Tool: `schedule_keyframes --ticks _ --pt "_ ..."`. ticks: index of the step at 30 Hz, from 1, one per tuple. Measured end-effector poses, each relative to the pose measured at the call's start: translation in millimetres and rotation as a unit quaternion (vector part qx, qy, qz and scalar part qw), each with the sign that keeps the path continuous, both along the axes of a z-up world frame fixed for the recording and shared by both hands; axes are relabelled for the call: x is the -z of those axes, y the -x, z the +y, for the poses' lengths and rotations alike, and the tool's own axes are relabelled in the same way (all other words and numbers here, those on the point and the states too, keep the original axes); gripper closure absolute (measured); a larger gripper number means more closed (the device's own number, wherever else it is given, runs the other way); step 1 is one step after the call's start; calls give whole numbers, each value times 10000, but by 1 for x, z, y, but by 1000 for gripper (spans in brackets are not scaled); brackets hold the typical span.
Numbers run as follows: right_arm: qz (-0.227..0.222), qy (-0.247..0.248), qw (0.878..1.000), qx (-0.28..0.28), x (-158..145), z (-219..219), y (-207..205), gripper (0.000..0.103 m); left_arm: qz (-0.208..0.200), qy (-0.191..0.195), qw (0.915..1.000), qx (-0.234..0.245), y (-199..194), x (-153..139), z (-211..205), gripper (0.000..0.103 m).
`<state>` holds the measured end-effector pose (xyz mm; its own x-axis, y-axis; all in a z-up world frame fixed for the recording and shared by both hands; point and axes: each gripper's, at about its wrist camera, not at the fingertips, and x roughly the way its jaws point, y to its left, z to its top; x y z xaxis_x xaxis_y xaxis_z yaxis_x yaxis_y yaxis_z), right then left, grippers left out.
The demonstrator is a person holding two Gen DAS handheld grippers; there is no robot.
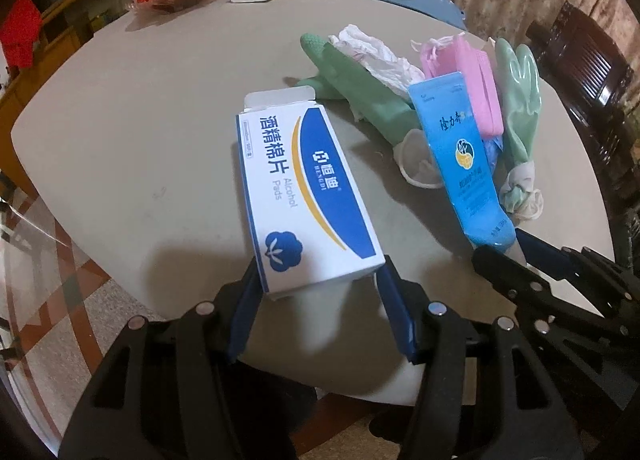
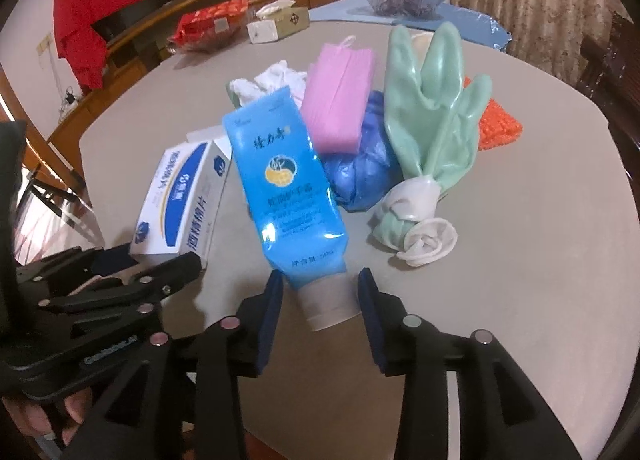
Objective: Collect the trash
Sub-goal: 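Grasp the blue hand-cream tube by its cap with the right tool, then carry the blue tube over the bin and release it with the right tool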
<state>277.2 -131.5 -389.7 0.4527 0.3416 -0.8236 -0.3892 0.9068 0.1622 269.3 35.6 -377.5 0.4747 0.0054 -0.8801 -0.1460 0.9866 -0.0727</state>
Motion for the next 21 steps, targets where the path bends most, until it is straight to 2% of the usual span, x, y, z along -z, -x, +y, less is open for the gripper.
schedule_keyframes --ticks 6,12,21 --pt "14 -253 9997 50 -9 -9 6 74 -29 -78 10000 30 0 -3 -2 49" --pt "-202 -371 9990 108 -35 -16 19 74 -323 -230 9992 98 8 -17 -6 49" --pt "-576 -378 9969 382 -80 -51 35 74 -929 -509 9938 335 32 -63 -24 49"
